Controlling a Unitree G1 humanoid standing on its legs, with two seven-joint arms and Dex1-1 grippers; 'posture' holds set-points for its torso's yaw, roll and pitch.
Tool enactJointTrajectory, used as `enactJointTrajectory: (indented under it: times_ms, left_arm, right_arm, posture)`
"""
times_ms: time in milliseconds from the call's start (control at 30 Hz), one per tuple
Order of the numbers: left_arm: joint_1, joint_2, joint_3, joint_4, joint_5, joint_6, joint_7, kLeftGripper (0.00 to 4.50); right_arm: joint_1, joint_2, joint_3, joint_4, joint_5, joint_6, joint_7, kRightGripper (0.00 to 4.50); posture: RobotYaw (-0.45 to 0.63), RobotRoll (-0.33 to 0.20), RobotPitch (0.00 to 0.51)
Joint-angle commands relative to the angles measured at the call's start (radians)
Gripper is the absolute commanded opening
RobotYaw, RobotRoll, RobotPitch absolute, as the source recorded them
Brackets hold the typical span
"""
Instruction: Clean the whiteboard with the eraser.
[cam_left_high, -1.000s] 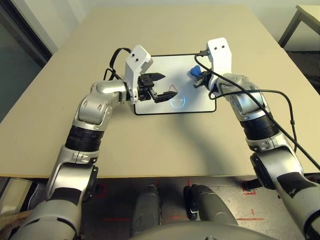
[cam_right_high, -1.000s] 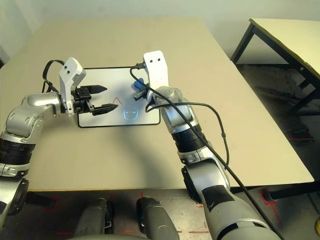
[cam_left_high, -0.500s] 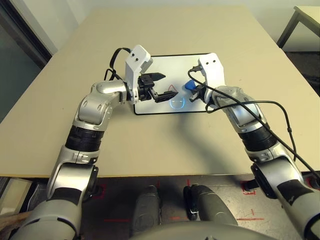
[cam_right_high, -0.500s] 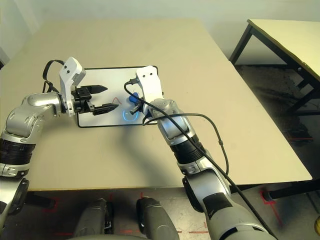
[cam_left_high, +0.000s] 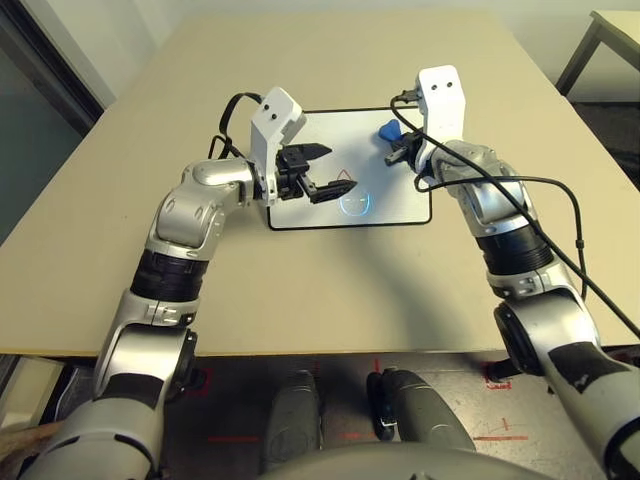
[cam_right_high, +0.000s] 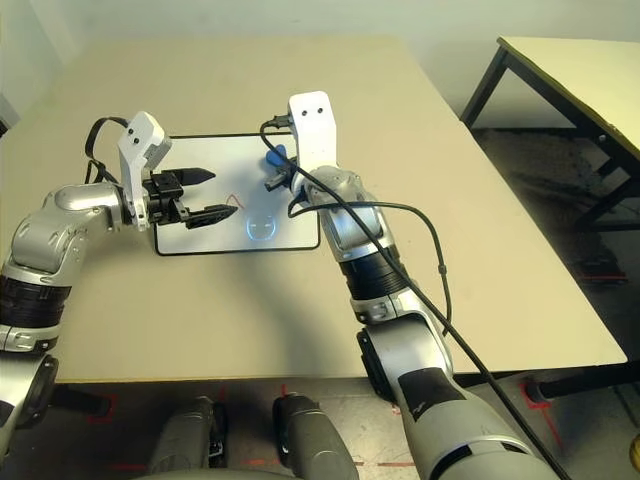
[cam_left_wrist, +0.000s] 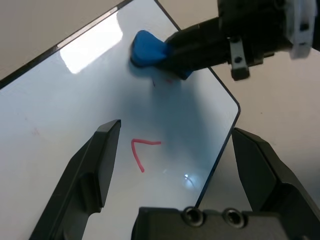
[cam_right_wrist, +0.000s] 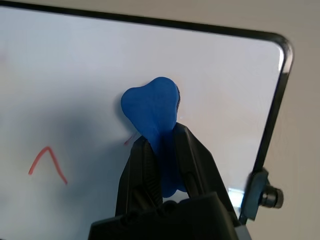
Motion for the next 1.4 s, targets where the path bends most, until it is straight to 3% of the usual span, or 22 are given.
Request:
enactJointTrajectory:
  times_ms: [33,267,1000,1400]
  left_arm:
    - [-0.002,0.001,-0.006,-0.01,-0.006,0.01,-0.003,4.5]
    - [-0.003,-0.001,-0.007,-0.008,-0.006,0.009,-0.004,4.5]
    - [0.004,0.01,-0.004,-0.016,-0.012,0.025,-0.009,4.5]
    - [0.01,0.019,0.007,-0.025,-0.018,0.028,0.003,4.5]
  right_arm:
    - [0.071,-0.006,0.054,0.005,-0.012,0.062,0.022,0.54]
    - [0.116,-0.022,0.087,-0.017,-0.014,0.1,0.037,0.54]
    - [0.018,-0.049,0.004,-0.02,-0.019,0.097,-0.005,0.54]
    - [0.094,-0.072,0.124,-0.15,0.002,0.248,0.055,0.54]
  posture:
    - [-0.02,0.0,0.089]
    - [-0.02,0.0,0.088]
    - [-0.02,0.0,0.098]
    - [-0.01,0.0,0.099]
